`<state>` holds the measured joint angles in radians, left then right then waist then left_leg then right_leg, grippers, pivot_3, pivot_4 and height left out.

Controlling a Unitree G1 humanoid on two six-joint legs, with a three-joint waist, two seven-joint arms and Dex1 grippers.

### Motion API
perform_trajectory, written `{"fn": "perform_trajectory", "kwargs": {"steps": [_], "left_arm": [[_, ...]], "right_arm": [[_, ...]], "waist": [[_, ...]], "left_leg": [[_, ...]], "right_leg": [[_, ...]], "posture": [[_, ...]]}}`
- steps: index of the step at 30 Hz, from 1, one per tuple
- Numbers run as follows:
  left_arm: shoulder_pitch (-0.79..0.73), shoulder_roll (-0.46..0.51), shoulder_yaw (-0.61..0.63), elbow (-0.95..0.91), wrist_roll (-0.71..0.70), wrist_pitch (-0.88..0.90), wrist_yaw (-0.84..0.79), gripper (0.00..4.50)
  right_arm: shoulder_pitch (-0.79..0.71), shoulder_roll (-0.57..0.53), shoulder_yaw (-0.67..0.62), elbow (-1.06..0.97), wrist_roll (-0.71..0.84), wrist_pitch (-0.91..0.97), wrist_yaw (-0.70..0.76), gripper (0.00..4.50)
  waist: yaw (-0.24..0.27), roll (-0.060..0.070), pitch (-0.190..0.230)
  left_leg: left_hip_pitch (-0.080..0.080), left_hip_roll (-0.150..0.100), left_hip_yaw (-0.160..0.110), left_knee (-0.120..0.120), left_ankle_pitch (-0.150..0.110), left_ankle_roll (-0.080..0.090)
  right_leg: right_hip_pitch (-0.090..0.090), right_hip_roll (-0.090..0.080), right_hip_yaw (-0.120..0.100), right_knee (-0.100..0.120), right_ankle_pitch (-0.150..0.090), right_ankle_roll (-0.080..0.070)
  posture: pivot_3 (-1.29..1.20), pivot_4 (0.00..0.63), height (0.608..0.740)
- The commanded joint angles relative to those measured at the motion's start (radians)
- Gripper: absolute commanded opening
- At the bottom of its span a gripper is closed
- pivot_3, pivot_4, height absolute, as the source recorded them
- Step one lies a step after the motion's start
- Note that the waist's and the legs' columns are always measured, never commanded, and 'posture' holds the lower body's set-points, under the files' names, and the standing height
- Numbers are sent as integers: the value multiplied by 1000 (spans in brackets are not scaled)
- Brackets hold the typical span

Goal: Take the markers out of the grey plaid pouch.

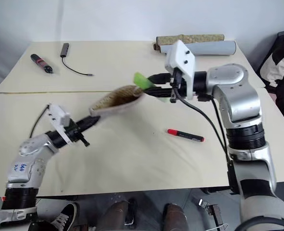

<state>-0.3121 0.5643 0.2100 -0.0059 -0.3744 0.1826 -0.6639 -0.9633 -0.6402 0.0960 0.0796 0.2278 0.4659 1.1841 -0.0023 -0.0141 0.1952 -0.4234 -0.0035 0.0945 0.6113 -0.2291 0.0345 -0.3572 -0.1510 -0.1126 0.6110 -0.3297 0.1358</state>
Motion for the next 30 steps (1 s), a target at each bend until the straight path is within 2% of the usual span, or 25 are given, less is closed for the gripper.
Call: {"fn": "perform_trajectory", "kwargs": {"steps": [1,5,8,9,11,13,16,20,21,23,24,26,30], "left_arm": [[-11,39,4,3,103,-153,9,0],[27,92,-90,74,328,-349,51,0],[29,140,-147,137,511,-454,135,0],[25,142,-151,153,527,-467,151,0],[30,122,-150,137,452,-443,99,539],[34,118,-155,128,445,-450,87,1033],[32,122,-156,129,465,-454,100,2057],[59,118,-112,60,372,-407,69,3341],[72,111,-97,25,316,-370,47,3701],[117,103,-62,-57,233,-322,27,4439],[137,101,-48,-91,210,-306,26,4439],[213,106,-6,-188,73,-211,-25,4439],[318,97,109,-265,-28,-116,2,4439]], "right_arm": [[45,-88,89,90,-180,-176,-40,1078],[114,-103,183,268,-352,-336,-158,1078],[154,-79,208,337,-383,-404,-183,1078],[162,-58,193,346,-362,-400,-185,1078],[162,-30,162,360,-331,-371,-189,1078],[159,-22,149,363,-328,-372,-186,1796],[166,-15,133,341,-309,-353,-166,2818],[174,-3,62,281,-227,-309,-168,4220],[177,4,38,260,-192,-280,-165,4500],[199,24,-28,193,-99,-227,-161,4500],[209,33,-57,166,-64,-203,-166,4500],[258,40,-114,75,27,-130,-158,4500],[412,56,-192,-124,152,-46,-188,4500]], "waist": [[-2,0,0],[-3,0,0],[-7,0,0],[-10,0,0],[-17,-1,-1],[-24,-1,-1],[-26,-1,0],[-26,-1,0],[-25,-1,0],[-25,-1,0],[-26,-1,0],[-25,-1,0],[-22,-1,0]], "left_leg": [[0,0,1,-1,0,0],[0,0,4,-2,-1,1],[1,1,6,-3,0,2],[0,2,7,-3,0,2],[1,4,7,-2,0,1],[1,5,7,-2,-1,0],[1,5,7,-1,-1,0],[1,5,7,-1,0,0],[1,5,6,-1,0,0],[1,6,6,-1,0,1],[1,6,6,-1,0,1],[1,6,6,-1,0,2],[2,9,5,-1,-1,2]], "right_leg": [[0,0,0,1,0,0],[-1,0,1,0,0,0],[-2,1,1,0,0,0],[-2,1,2,0,0,0],[-2,2,2,0,0,0],[-2,1,2,1,1,-1],[-3,0,2,1,1,-2],[-3,0,2,2,1,-2],[-3,0,2,2,1,-2],[-2,0,2,2,1,-2],[-2,0,2,1,1,-2],[-1,0,2,1,2,-2],[0,0,1,-1,2,-2]], "posture": [[0,150,740],[0,150,740],[0,150,740],[0,150,740],[0,150,740],[0,150,740],[0,150,740],[0,150,740],[0,150,740],[0,150,740],[0,150,740],[0,150,740],[0,150,740]]}}
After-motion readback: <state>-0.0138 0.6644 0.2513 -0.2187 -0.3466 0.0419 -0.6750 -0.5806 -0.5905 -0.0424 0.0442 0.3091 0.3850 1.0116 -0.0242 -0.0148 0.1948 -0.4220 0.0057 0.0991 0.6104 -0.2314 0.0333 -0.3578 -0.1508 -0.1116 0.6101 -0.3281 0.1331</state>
